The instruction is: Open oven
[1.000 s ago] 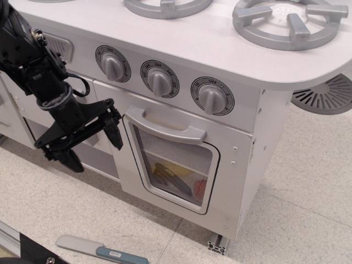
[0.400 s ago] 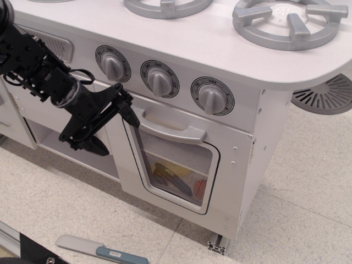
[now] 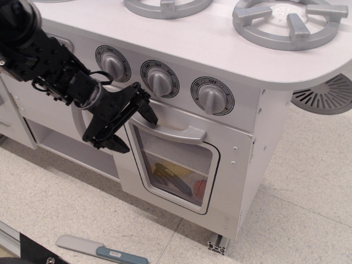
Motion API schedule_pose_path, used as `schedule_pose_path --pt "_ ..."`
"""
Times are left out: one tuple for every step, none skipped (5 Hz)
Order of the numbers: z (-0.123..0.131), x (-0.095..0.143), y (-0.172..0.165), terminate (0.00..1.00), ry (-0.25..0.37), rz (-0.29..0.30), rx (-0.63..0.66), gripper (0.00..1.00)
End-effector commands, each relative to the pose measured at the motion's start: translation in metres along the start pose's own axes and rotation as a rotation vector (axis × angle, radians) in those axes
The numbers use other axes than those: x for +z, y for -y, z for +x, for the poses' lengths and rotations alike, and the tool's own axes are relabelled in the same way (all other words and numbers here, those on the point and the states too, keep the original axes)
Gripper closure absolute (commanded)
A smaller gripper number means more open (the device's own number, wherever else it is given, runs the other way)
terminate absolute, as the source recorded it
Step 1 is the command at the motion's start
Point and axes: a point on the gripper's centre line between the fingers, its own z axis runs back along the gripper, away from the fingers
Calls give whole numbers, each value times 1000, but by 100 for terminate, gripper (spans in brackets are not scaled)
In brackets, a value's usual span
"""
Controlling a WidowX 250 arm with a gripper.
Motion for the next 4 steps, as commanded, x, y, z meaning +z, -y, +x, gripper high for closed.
schedule_pose_path --pt "0 -4 2 0 25 13 -12 0" --pt "-15 2 -17 0 -24 123 -19 0" --pt "-30 5 -38 0 -44 194 -42 0" --pt "-43 19 -56 0 -82 248 -97 0"
